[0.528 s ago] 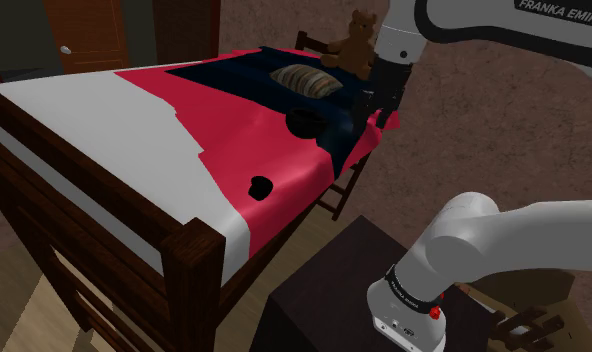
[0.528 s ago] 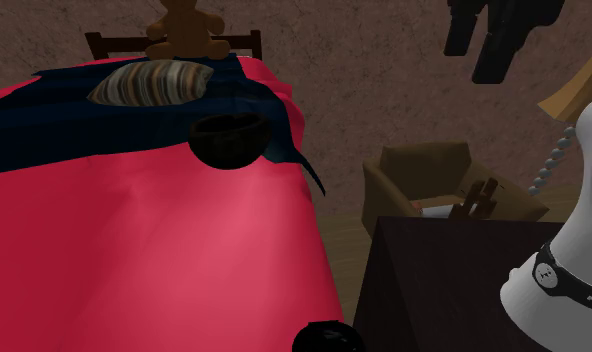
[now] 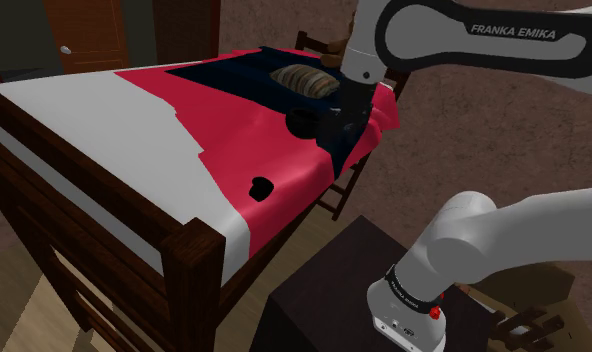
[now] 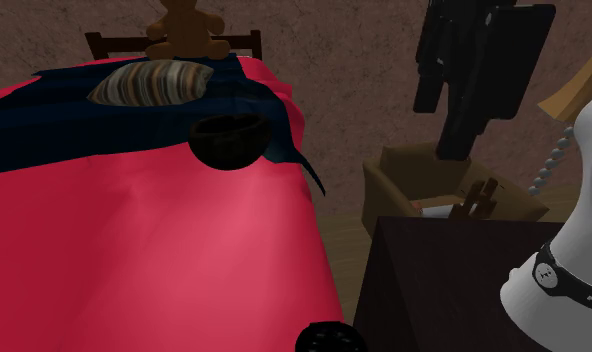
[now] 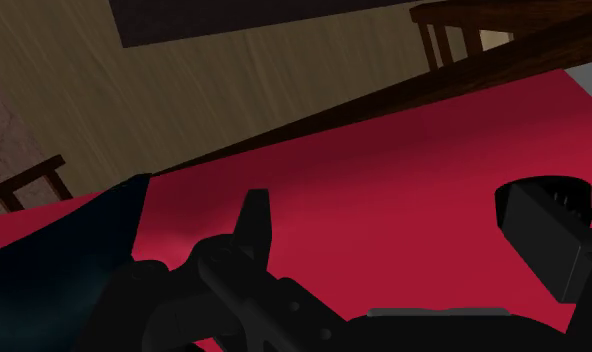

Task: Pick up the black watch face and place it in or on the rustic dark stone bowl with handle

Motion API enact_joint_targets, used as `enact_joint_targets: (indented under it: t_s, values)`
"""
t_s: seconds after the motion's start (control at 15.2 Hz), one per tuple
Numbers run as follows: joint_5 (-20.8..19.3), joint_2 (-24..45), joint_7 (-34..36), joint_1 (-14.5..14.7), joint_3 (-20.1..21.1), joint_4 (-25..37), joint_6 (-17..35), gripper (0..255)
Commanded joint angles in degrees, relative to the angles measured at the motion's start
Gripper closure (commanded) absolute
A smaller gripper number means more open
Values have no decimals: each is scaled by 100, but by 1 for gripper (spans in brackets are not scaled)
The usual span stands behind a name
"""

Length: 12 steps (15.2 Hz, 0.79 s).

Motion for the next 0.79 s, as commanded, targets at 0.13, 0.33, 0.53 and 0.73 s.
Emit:
enact_joint_targets:
  t_s: [0.13, 0.33, 0.53, 0.73]
  values:
    - [229, 504, 267, 159, 294, -170, 748, 0]
    - [353, 969, 444, 255, 506, -185, 1281, 0]
    - [436, 1486, 625, 335, 719, -130, 1800, 0]
    - [463, 2047, 819, 400, 929, -7, 2294, 0]
